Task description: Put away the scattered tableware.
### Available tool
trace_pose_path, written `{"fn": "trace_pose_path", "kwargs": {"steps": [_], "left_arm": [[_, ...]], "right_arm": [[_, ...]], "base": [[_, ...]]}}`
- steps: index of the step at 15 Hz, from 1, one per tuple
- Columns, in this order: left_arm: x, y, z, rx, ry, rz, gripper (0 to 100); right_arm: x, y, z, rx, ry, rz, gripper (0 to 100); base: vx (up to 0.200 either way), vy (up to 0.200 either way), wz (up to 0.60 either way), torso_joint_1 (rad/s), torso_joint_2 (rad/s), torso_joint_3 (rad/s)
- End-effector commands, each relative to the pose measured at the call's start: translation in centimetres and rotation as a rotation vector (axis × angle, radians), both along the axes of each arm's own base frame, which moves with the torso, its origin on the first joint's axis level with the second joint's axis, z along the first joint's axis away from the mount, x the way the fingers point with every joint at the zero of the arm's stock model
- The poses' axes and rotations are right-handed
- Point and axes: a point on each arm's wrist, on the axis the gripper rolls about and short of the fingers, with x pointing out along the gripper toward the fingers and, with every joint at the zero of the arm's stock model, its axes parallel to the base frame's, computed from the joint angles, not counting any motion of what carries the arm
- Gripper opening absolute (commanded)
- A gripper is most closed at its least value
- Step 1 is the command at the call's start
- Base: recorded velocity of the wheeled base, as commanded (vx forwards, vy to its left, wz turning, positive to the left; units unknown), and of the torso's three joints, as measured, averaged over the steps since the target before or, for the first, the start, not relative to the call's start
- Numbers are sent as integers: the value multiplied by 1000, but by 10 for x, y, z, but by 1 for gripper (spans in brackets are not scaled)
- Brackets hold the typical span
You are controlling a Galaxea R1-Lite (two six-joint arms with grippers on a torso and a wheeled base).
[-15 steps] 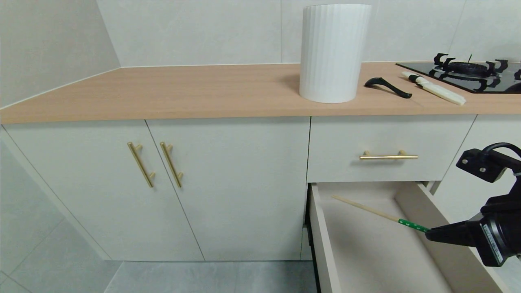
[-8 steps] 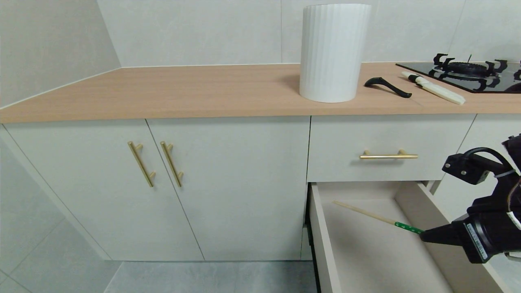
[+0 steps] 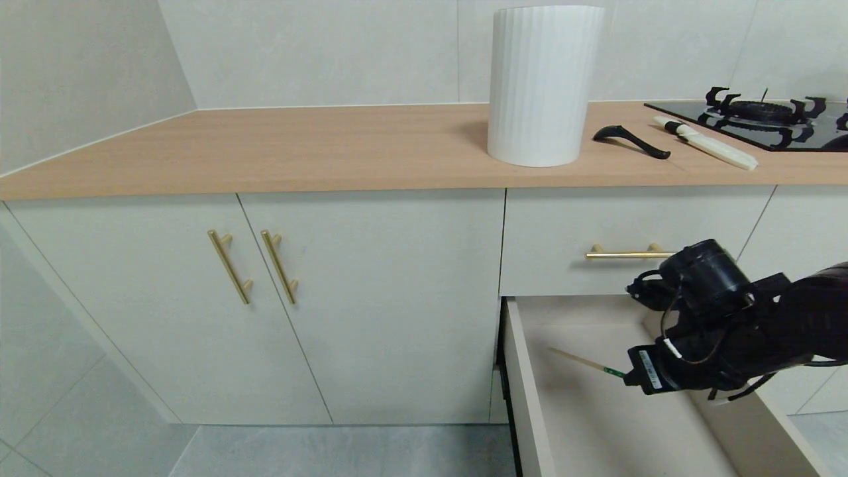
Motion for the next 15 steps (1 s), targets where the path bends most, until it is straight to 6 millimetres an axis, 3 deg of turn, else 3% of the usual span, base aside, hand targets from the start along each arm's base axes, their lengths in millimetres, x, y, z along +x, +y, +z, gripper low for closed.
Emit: {"fn": "trace_pose_path", "kwargs": {"steps": [1, 8, 11, 15], "left_arm": [[0, 0, 0, 1, 1, 0, 100], [0, 0, 0, 0, 1, 2, 100], [0, 0, 0, 1, 1, 0, 100], [0, 0, 0, 1, 1, 0, 100]], "right_arm": [[21, 11, -45, -45, 88, -36, 0], [28, 24, -82, -85, 148, -38, 0], [31, 30, -104, -115, 188, -27, 0], [40, 34, -147, -172, 194, -61, 0]], "base": [[0, 0, 0, 0, 0, 0], [0, 0, 0, 0, 0, 0], [0, 0, 0, 0, 0, 0], [0, 0, 0, 0, 0, 0]]}}
